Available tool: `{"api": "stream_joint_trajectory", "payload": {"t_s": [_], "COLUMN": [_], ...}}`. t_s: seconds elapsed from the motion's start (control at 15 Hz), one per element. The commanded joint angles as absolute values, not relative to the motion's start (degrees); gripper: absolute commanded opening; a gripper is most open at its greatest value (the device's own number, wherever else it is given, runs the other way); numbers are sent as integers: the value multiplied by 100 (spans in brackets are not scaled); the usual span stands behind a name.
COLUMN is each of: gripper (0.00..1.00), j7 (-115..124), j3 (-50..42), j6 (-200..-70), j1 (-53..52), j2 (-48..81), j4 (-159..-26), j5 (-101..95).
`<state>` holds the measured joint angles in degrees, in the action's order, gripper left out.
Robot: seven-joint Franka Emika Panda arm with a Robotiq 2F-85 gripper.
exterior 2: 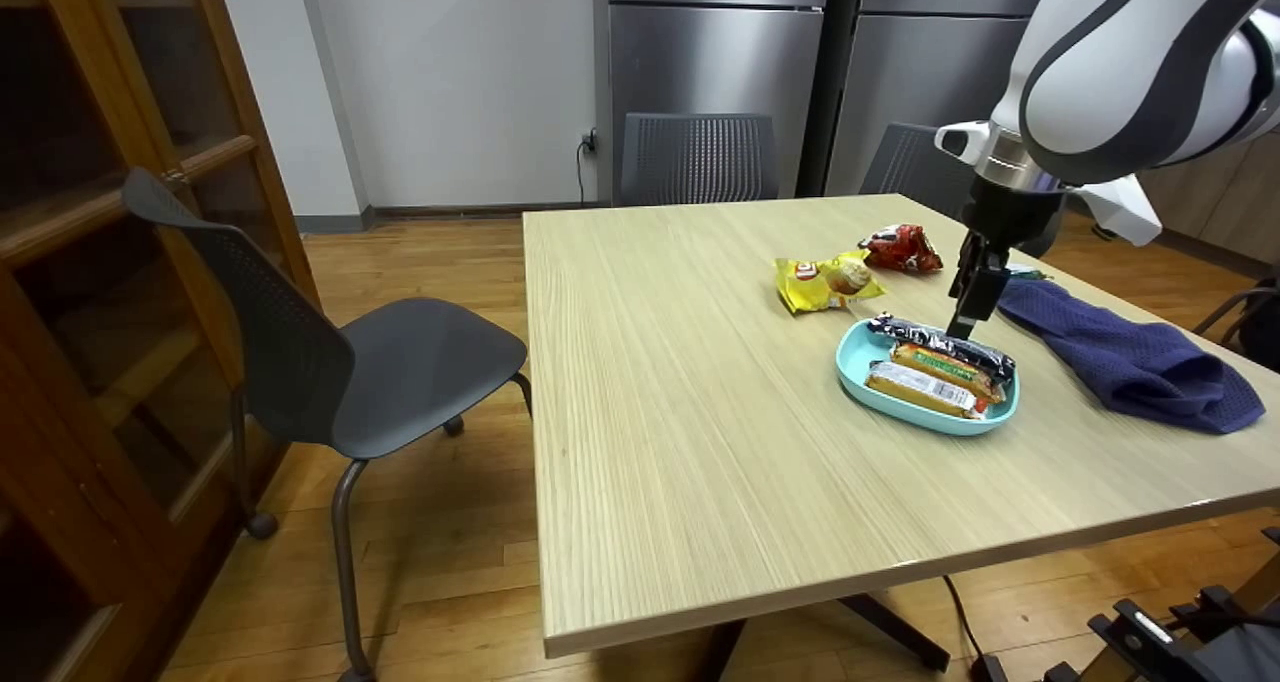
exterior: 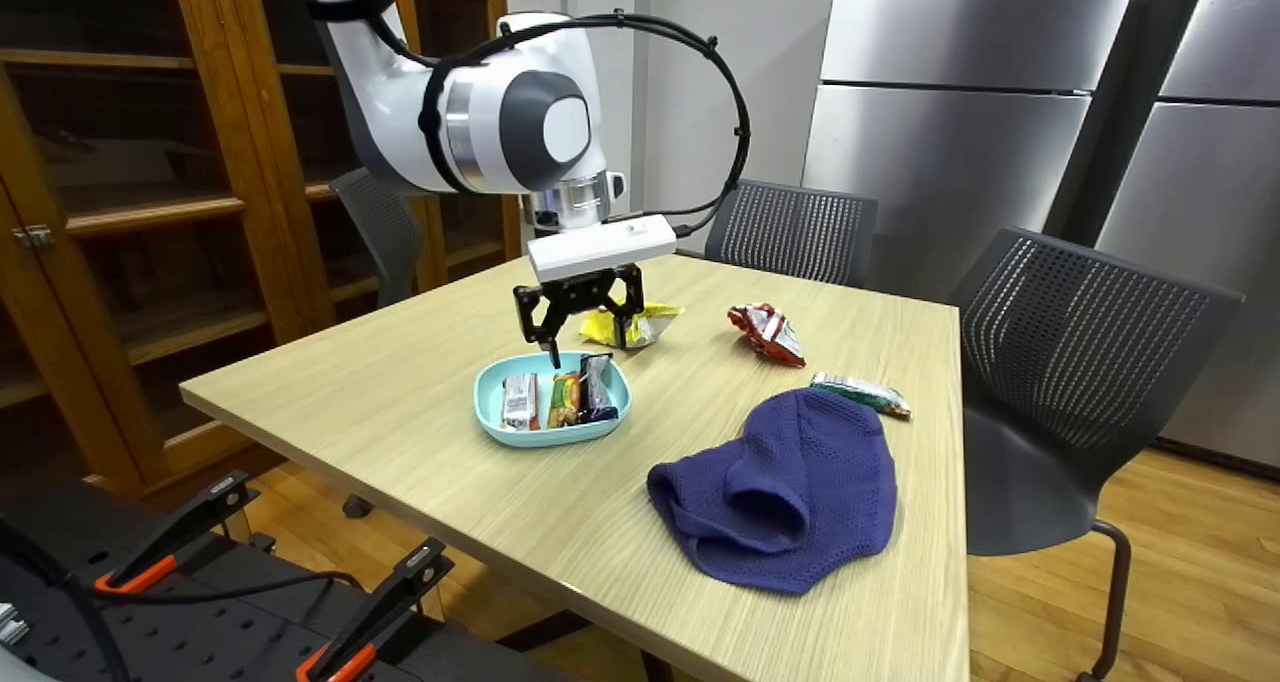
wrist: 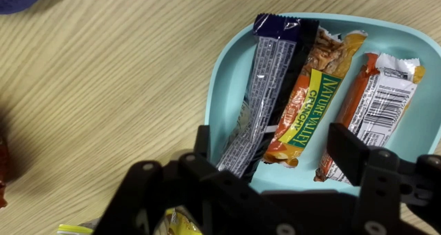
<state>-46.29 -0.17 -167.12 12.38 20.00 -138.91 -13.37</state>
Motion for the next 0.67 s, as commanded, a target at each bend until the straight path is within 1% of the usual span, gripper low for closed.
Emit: {"api": "stream_joint_trajectory", "payload": {"t_s": [0.0,0.27,0.6], "gripper": [100,100,100], "j7": [-4507,-4356,-4362], "j3": [-79,-137,-117], "j6": [-16800,-16804,-16847], "j1": [1142,1092,1336], "j2": [1979,1926,1797], "j4": [-13859,-13868,-13863], "j5": [-1434,-1410,-1242]}}
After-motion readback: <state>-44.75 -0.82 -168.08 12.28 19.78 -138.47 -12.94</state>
